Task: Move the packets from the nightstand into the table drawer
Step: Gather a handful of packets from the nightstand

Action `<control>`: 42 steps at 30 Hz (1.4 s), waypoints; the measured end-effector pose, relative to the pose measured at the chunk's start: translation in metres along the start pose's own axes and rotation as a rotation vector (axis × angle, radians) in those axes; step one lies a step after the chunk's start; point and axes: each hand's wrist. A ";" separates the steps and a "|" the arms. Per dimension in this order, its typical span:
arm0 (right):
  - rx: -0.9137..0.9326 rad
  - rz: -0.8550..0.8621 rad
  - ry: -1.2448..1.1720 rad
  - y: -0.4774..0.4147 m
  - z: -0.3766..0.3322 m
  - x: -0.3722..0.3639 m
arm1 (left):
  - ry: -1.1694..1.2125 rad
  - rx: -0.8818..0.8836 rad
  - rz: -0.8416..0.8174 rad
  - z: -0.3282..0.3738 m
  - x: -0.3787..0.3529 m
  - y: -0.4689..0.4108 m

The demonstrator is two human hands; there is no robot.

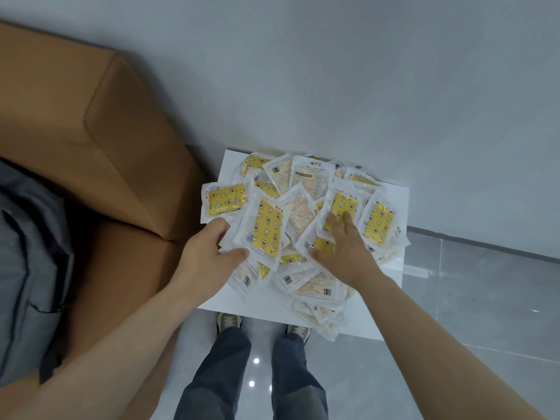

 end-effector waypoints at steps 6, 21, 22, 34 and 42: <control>0.118 0.068 0.117 0.013 0.013 -0.023 | -0.046 0.007 -0.006 -0.001 -0.001 -0.005; 0.165 0.141 0.279 -0.017 0.018 -0.023 | -0.030 0.034 -0.034 -0.009 -0.005 -0.008; 0.178 0.140 0.290 -0.018 0.018 -0.024 | -0.035 0.036 -0.030 -0.009 -0.006 -0.008; 0.285 0.322 0.279 -0.004 0.011 -0.017 | 0.016 0.049 -0.050 -0.010 -0.010 -0.007; 0.331 0.332 0.235 0.047 -0.019 0.008 | 0.014 0.001 -0.032 0.010 0.002 0.007</control>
Point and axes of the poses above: each hand's wrist, its own y-axis away from the middle knuckle, its own x-axis out of the back of the hand, z = x × y, and after that the axes turned 15 degrees about -y, right-handed
